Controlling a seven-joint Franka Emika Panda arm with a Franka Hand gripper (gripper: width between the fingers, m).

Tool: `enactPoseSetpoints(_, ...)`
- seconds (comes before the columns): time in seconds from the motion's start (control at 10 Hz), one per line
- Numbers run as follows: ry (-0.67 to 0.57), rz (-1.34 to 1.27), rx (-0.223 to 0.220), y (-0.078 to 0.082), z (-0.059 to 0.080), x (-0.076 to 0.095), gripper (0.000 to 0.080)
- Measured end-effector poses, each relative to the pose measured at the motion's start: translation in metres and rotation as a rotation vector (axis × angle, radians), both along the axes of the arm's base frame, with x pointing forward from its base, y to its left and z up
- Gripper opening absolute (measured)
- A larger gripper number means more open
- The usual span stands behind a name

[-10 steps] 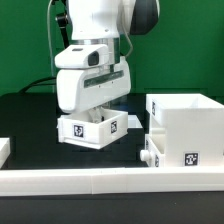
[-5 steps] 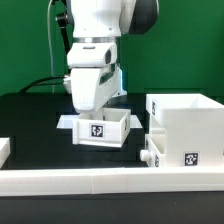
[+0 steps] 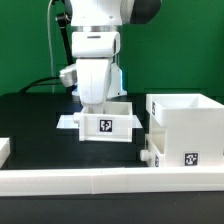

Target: Assemble drawer

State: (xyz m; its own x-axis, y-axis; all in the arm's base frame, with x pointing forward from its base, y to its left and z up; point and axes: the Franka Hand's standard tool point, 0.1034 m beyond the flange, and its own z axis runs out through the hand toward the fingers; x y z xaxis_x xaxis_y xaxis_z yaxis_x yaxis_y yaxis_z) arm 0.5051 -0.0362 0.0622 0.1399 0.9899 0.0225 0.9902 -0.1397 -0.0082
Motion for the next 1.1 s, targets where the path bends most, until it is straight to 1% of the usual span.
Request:
enactPoseSetpoints(0.2,0.003,0.009,0.000,0.000,0.000,0.001,0.0041)
enactPoseSetpoints(0.3,0.005,0.030,0.000,-0.001,0.002,0.008,0.0041)
enactPoseSetpoints(0.4,0.003,0.045,0.001,0.001,0.006,0.021,0.0041)
enactPoseSetpoints(0.5,-0.016,0.057,0.000,0.003,0.008,0.030,0.0041)
enactPoseSetpoints(0.6,-0.011,0.055,0.000,0.002,0.006,0.027,0.0041)
enactPoseSetpoints(0.8,-0.009,0.057,0.000,0.002,0.005,0.027,0.0041)
enactPoseSetpoints(1.1,-0.011,0.119,-0.010,0.021,0.003,0.044,0.0041)
